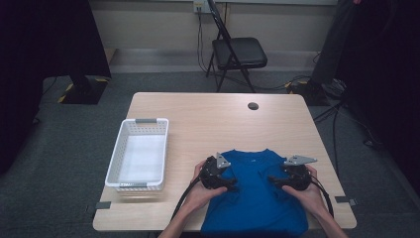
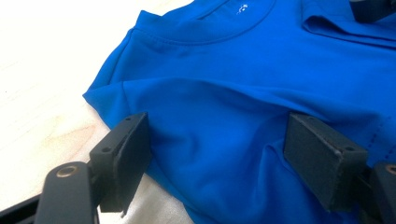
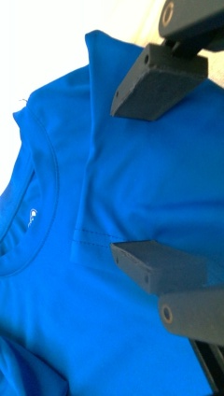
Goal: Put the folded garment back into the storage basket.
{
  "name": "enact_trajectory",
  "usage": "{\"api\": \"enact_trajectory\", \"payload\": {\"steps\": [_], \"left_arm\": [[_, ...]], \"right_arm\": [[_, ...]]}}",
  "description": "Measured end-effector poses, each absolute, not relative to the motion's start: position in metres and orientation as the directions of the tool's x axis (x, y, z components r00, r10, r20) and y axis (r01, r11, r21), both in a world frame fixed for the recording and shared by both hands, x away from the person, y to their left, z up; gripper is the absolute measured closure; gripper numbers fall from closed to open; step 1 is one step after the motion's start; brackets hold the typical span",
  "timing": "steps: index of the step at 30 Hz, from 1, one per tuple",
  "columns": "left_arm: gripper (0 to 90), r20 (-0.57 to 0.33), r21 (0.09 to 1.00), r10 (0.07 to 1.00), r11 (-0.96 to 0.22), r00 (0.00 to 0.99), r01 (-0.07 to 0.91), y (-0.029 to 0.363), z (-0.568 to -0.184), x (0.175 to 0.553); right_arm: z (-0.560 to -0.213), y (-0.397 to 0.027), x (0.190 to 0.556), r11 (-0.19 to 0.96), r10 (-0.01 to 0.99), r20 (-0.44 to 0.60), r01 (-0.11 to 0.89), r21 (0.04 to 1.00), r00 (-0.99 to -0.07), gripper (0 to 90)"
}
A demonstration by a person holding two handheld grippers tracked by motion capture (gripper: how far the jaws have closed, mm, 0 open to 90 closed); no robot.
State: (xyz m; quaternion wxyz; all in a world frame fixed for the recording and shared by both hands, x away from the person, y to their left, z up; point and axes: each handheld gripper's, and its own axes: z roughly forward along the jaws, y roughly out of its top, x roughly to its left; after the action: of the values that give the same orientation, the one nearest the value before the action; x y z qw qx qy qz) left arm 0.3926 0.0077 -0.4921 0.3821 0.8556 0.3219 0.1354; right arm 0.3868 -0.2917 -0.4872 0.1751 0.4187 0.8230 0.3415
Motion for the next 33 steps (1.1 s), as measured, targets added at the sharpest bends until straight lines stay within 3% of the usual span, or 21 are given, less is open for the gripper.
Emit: {"api": "enact_trajectory", "payload": {"steps": [33], "left_arm": [[22.6, -0.018, 0.714, 0.633, -0.534, 0.774, 0.453, 0.04, -0.489, 0.345]], "right_arm": [[-0.49, -0.279, 0.351, 0.415, 0.796, 0.002, 0.548, 0.726, -0.605, 26.3]]}}
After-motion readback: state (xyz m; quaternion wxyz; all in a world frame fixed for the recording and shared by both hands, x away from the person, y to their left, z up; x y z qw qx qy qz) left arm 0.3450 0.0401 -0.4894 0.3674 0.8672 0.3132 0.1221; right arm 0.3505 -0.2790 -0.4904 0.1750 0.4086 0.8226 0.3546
